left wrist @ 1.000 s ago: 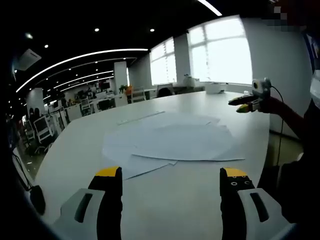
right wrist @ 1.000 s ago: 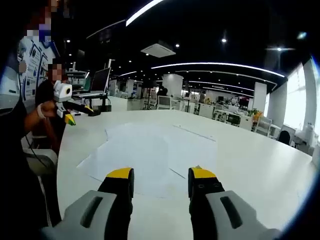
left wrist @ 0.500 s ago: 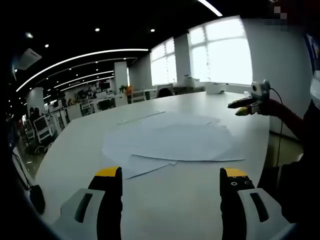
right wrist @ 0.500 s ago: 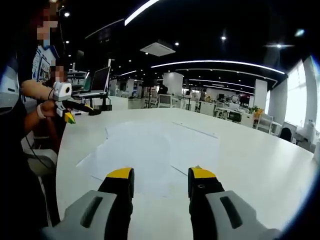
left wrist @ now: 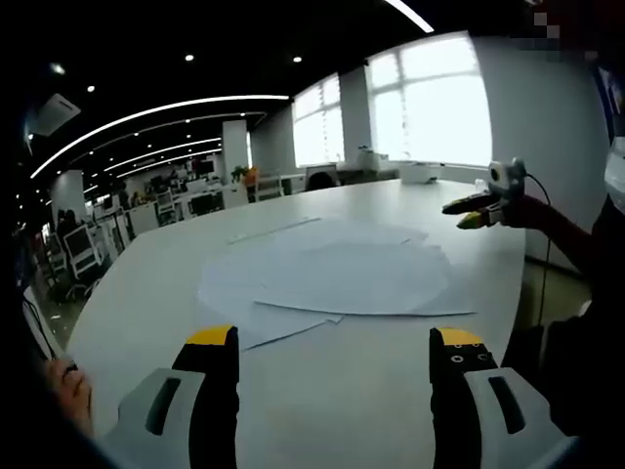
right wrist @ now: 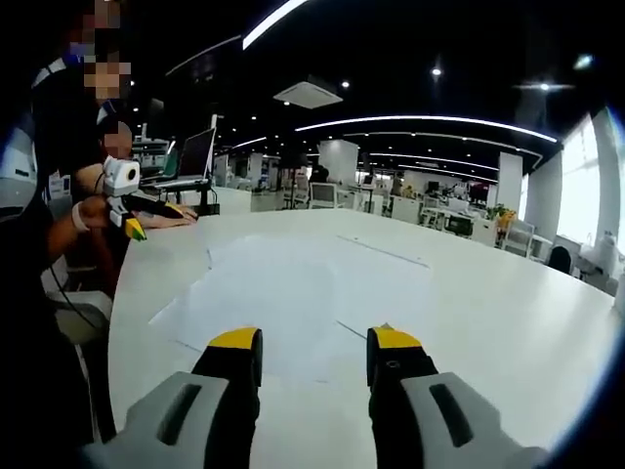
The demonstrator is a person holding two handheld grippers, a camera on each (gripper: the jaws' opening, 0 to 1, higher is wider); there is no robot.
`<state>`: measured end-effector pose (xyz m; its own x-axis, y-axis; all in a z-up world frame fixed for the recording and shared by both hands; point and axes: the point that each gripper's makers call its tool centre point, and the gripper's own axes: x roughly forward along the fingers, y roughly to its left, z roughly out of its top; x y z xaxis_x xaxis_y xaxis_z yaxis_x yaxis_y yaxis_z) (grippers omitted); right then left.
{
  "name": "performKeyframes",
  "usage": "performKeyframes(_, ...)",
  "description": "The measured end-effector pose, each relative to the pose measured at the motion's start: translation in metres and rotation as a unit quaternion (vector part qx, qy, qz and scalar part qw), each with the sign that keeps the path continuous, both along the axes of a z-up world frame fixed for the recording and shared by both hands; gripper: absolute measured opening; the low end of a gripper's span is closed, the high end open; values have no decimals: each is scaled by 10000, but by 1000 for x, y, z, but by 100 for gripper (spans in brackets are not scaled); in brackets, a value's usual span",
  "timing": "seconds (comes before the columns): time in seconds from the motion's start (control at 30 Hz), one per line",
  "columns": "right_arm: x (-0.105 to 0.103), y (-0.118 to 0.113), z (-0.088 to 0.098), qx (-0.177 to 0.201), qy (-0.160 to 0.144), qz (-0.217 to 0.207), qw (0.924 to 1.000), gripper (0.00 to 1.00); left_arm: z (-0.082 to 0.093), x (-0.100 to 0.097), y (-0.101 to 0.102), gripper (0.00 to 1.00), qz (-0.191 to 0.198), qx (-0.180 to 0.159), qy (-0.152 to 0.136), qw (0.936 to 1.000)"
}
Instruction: Organize the stack of printing papers by aligning and flattening the scattered papers on the table
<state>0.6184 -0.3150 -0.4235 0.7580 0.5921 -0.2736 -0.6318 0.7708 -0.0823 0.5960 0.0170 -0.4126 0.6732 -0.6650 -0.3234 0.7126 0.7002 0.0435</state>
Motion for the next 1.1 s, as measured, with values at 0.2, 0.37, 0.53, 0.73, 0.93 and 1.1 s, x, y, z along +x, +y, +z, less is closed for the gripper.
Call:
performKeyframes(0.2, 0, 1, -4, 19, 23, 7, 10000, 38, -1, -1, -1, 83, -3, -1, 16, 10000)
performKeyframes(0.37, 0, 0, -7, 39, 58, -3, 10000, 38, -2, -2, -1, 83, -6, 18, 19, 10000)
performKeyframes(0.53, 0, 0, -7, 39, 54, 7, 10000, 38, -2, -2, -1, 83, -5, 18, 15, 10000)
performKeyframes(0.73, 1, 1, -9, 27, 73, 17, 10000, 38, -2, -2, -1, 83, -7, 18, 23, 10000)
performKeyframes(0.93, 2, 3, -11, 24, 85, 31, 10000, 38, -3, -1, 0, 83, -12, 21, 28, 10000)
performKeyframes(1.1, 2, 4, -13, 19, 110, 28, 9999, 38, -3, -2, 0, 83, -16, 16, 28, 10000)
